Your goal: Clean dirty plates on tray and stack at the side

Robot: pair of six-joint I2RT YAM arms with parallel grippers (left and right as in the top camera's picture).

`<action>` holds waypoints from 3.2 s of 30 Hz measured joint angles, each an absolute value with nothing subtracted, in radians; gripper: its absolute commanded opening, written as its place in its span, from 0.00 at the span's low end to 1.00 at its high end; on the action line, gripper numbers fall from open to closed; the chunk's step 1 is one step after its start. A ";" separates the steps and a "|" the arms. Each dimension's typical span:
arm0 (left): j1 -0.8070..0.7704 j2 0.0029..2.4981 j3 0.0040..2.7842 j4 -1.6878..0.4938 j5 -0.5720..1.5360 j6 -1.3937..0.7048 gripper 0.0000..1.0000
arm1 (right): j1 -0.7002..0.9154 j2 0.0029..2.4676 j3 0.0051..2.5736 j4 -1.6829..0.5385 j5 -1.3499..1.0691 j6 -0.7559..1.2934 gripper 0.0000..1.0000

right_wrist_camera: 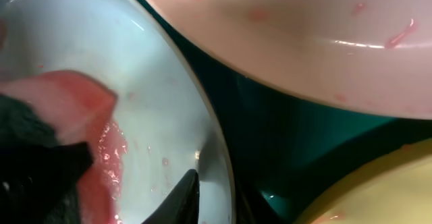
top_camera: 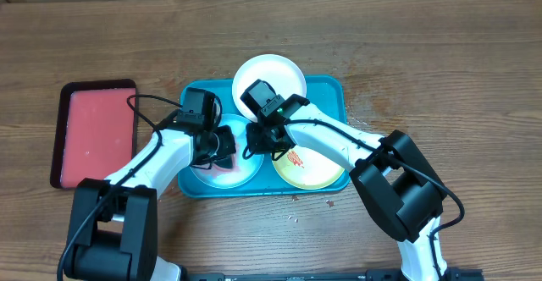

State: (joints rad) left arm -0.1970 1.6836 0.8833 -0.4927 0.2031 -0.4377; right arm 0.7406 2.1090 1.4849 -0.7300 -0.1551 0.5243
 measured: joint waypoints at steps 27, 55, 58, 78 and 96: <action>-0.063 1.538 1.086 -0.852 0.028 -0.416 0.04 | 0.749 2.109 1.490 -0.747 -0.184 0.523 0.04; 0.463 1.223 1.176 -1.123 -0.031 -0.420 0.04 | 0.876 2.109 2.103 -1.436 0.513 0.335 0.04; 0.463 1.223 1.176 -1.124 -0.031 -0.420 0.04 | 0.913 2.109 2.103 -1.438 0.603 0.304 0.04; 0.463 1.223 1.176 -1.134 -0.031 -0.420 0.04 | 0.965 2.109 2.103 -1.425 0.988 0.111 0.04; 0.463 1.223 1.154 -1.106 -0.031 -0.420 0.04 | 0.965 2.109 2.103 -1.425 1.055 0.025 0.04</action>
